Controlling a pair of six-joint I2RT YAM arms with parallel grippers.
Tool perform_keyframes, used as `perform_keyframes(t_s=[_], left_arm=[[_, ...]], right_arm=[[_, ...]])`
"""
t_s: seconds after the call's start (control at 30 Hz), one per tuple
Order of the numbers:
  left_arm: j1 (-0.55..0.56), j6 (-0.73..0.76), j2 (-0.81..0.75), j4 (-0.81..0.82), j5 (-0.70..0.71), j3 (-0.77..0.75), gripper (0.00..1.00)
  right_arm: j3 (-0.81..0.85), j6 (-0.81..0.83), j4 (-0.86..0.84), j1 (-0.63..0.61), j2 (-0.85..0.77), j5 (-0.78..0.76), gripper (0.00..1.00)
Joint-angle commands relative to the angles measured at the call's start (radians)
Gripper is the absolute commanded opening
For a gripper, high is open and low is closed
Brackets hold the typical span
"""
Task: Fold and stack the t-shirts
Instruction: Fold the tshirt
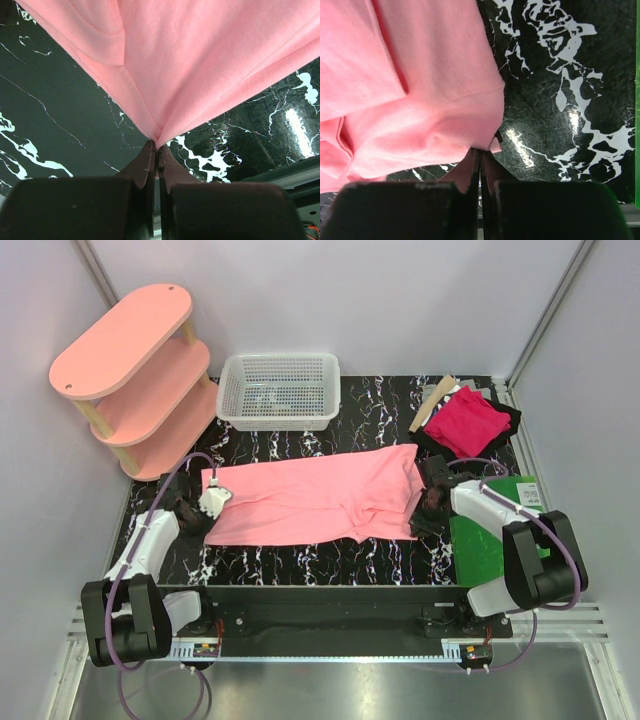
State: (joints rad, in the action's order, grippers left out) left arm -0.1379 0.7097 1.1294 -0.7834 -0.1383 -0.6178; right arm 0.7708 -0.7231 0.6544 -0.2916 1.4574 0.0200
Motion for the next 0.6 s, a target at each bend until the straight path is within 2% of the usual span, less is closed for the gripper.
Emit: perform_keyframes(t_s=[0.0, 0.2, 0.27, 0.3, 0.33, 0.57], left_arm=[[-0.008, 0.014, -0.020, 0.018, -0.018, -0.031, 0.00], [-0.011, 0.027, -0.049, 0.015, -0.014, -0.026, 0.00], [-0.011, 0.025, -0.043, 0.012, -0.017, -0.026, 0.00], [-0.014, 0.022, -0.040, 0.012, -0.018, -0.026, 0.00], [-0.012, 0.019, -0.037, 0.010, -0.021, -0.030, 0.00], [-0.014, 0.022, -0.049, 0.006, -0.015, -0.028, 0.00]], right_arm=[[0.005, -0.012, 0.005, 0.000, -0.084, 0.040, 0.00], [-0.024, -0.029, 0.056, 0.002, -0.216, 0.032, 0.00], [-0.037, -0.027, 0.059, 0.003, -0.218, 0.018, 0.21], [-0.042, -0.022, 0.059, 0.002, -0.212, 0.009, 0.30], [-0.044, -0.022, 0.057, 0.002, -0.200, 0.003, 0.33], [-0.028, 0.001, 0.024, 0.002, -0.075, -0.014, 0.41]])
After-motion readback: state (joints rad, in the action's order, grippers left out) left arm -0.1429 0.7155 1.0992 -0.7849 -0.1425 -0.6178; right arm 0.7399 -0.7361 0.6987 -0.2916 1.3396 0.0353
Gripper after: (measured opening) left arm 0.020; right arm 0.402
